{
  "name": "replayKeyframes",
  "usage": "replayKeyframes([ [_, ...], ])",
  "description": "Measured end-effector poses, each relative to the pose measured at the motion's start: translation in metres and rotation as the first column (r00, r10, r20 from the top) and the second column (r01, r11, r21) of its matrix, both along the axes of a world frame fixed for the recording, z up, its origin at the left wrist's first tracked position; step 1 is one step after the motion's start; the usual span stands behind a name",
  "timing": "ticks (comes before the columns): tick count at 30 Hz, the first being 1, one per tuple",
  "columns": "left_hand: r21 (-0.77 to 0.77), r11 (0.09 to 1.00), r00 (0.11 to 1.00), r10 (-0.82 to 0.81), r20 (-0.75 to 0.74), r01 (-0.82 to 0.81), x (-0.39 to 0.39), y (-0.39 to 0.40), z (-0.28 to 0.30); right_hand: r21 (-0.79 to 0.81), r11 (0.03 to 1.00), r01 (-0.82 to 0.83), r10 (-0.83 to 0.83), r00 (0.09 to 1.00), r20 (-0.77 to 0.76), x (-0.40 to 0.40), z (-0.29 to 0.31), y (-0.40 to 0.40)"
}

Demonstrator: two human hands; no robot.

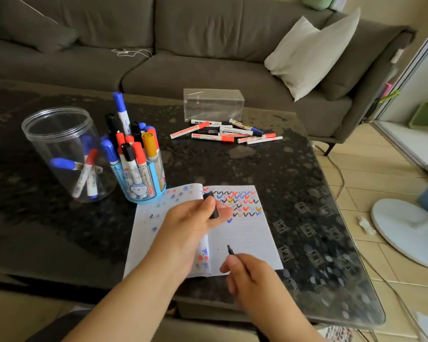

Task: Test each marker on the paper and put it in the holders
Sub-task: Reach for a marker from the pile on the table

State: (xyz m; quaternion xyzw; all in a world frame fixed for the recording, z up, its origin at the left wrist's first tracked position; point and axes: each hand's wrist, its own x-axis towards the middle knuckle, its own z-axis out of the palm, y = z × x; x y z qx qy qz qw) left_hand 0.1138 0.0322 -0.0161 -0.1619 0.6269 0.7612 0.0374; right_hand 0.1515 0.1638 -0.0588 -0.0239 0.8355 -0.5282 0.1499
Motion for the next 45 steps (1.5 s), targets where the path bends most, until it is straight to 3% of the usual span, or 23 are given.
replayKeyframes([
  [4,-0.249,0.968,1.0,-0.018,0.018,0.022,-0.004,-0.011,-0.004,-0.199,0.976,0.089,-0.061,0.988,0.144,-0.008,0.008,0.012],
  [10,-0.578,0.814,0.998,-0.035,0.053,0.059,-0.012,-0.016,-0.015,-0.422,0.886,0.192,-0.135,0.978,0.16,-0.039,0.018,0.017],
  [16,-0.701,0.709,0.993,-0.121,-0.004,0.083,-0.014,-0.013,-0.039,-0.718,0.585,0.377,-0.141,0.919,0.368,-0.073,0.016,0.019],
  [18,-0.712,0.698,0.99,-0.138,-0.023,0.081,-0.015,-0.012,-0.046,-0.694,0.615,0.374,-0.142,0.918,0.37,-0.081,0.008,0.021],
  [20,-0.715,0.694,0.987,-0.158,-0.036,0.085,-0.017,-0.012,-0.051,-0.636,0.706,0.312,-0.153,0.944,0.293,-0.087,-0.003,0.021],
  [22,-0.721,0.688,0.984,-0.17,-0.048,0.084,-0.018,-0.013,-0.055,-0.458,0.865,0.205,-0.183,0.979,0.092,-0.091,-0.012,0.024],
  [24,-0.738,0.671,0.981,-0.18,-0.066,0.073,-0.019,-0.013,-0.057,-0.222,0.963,0.151,-0.178,0.979,-0.104,-0.095,-0.017,0.027],
  [27,-0.776,0.627,0.972,-0.218,-0.09,0.068,-0.018,-0.009,-0.06,-0.147,0.983,0.112,-0.143,0.964,-0.225,-0.1,-0.018,0.025],
  [30,-0.85,0.524,0.955,-0.277,-0.109,0.055,-0.016,-0.007,-0.064,-0.099,0.989,0.107,-0.132,0.945,-0.3,-0.105,-0.024,0.023],
  [33,-0.884,0.467,0.946,-0.298,-0.127,0.029,-0.016,-0.006,-0.066,-0.117,0.983,0.14,-0.171,0.928,-0.331,-0.107,-0.032,0.024],
  [45,-0.903,0.429,0.943,-0.309,-0.125,0.021,-0.014,-0.004,-0.066,-0.037,0.994,0.103,-0.11,0.934,-0.341,-0.11,-0.039,0.023],
])
